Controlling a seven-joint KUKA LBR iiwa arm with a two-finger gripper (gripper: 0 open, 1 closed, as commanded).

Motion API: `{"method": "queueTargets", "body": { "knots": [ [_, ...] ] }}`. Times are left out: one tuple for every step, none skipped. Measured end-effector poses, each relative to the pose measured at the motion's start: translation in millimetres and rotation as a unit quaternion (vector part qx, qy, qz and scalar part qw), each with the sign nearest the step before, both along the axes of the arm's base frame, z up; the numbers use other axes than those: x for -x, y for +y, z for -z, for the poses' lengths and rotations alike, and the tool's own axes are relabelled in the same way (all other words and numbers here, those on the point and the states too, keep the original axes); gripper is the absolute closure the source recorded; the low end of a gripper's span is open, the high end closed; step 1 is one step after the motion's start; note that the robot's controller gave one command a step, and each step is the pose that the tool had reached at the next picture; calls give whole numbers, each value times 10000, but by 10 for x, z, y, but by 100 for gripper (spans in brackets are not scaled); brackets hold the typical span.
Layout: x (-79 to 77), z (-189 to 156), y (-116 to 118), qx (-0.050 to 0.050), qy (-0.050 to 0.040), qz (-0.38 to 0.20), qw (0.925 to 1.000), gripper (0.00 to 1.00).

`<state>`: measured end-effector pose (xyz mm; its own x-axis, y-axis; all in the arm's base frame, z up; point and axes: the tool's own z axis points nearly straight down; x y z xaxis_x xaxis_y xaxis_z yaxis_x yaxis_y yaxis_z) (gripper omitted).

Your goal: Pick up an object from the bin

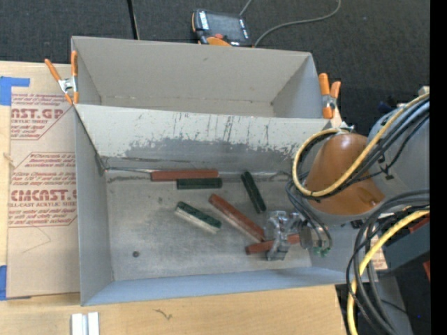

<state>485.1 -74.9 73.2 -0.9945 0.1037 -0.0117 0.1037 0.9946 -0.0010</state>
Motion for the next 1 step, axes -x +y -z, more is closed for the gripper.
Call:
{"method": "queueTargets", "body": {
  "knots": [
    [-374,-1393,229,6,21,-1812,9834,100]
  ]
}}
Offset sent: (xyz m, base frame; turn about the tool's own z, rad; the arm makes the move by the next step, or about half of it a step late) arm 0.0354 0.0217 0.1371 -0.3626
